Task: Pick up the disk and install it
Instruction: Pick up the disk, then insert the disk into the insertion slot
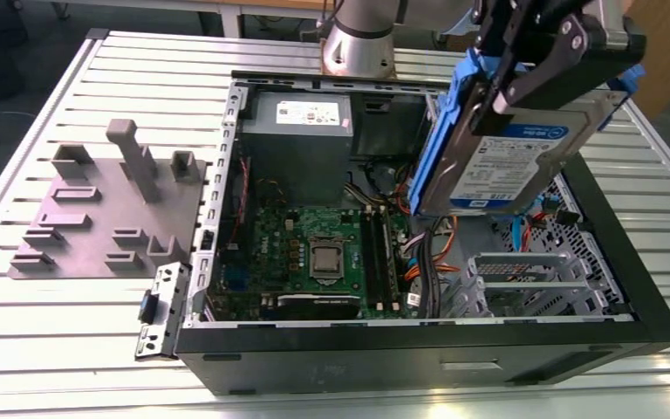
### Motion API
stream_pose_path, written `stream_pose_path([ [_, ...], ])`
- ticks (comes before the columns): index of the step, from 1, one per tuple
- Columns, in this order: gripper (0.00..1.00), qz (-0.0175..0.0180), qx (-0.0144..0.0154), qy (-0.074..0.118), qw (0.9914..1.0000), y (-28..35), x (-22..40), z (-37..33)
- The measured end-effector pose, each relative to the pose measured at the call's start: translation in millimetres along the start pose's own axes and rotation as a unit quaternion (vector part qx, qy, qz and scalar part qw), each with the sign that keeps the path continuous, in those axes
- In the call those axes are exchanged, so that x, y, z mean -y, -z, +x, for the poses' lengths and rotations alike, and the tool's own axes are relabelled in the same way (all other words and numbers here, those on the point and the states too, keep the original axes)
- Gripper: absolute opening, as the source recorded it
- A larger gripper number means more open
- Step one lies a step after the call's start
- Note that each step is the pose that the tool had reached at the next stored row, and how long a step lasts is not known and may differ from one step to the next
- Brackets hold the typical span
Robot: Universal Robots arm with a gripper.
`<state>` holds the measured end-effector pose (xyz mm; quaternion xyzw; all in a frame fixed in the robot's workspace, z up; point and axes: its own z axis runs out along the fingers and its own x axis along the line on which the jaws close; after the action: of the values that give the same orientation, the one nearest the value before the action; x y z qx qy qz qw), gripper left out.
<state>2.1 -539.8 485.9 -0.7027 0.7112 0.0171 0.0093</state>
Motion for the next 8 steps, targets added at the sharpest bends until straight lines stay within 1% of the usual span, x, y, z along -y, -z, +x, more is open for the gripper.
stream_pose_path([
  [3, 0.36, -0.0001, 0.0001, 0.000, 1.00000, -1.7, 8.1, 1.9],
  [4, 0.36, -0.0001, 0.0001, 0.000, 1.00000, -2.5, 9.2, 4.7],
  [8, 0.36, -0.0001, 0.0001, 0.000, 1.00000, -6.2, 10.4, 21.3],
])
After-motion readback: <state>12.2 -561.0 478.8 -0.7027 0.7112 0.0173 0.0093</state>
